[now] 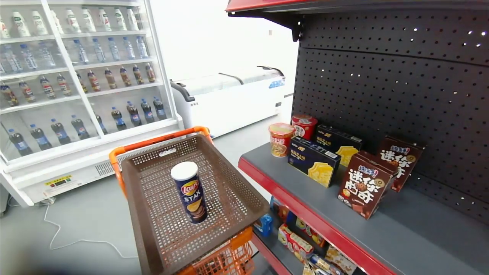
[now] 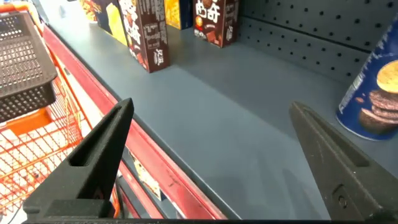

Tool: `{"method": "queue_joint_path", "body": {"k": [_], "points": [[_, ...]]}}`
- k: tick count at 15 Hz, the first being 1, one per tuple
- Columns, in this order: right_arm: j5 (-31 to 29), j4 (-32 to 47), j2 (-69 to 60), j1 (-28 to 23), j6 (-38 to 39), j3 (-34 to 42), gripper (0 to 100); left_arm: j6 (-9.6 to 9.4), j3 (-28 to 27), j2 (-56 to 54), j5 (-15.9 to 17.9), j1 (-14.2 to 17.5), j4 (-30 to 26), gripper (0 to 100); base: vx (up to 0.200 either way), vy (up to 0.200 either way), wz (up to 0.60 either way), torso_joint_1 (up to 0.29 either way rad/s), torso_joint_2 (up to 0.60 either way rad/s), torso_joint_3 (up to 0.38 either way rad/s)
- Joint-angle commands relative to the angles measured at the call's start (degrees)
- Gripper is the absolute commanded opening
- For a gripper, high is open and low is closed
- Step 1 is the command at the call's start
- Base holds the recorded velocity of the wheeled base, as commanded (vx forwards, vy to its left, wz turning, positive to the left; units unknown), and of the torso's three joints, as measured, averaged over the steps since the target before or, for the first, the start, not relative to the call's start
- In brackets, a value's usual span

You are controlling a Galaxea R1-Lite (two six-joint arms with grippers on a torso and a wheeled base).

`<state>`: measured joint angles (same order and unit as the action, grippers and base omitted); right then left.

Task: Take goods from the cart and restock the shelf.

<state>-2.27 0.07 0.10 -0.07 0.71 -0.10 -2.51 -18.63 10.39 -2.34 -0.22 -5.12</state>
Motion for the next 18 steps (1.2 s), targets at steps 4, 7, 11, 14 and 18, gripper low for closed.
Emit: {"method": "queue_joint_path", "body": {"k": [4,7,11,14,18], "points": [[0.0,0.0,0.0,0.0,0.0,0.0,100,-1.53,-21.2,40.9,5.9,-2.8,-4.5,100,0.0,0.0,0.0,0.0,0.0,0.0],[0.0,0.0,0.0,0.0,0.0,0.0,100,-1.44,-15.8,50.7,10.0,-5.1,4.2,100,0.0,0.0,0.0,0.0,0.0,0.0],[0.0,0.0,0.0,0.0,0.0,0.0,100,-1.62,-7.1,71.4,13.0,-5.7,26.2,100,0.0,0.0,0.0,0.0,0.0,0.0],[0.0,0.0,0.0,0.0,0.0,0.0,100,-1.18,-6.3,83.2,14.7,-5.7,39.9,100,0.0,0.0,0.0,0.0,0.0,0.0],[0.0,0.0,0.0,0.0,0.0,0.0,100,-1.62,-6.0,96.8,15.2,-6.6,53.2,100,0.0,0.0,0.0,0.0,0.0,0.0]]}}
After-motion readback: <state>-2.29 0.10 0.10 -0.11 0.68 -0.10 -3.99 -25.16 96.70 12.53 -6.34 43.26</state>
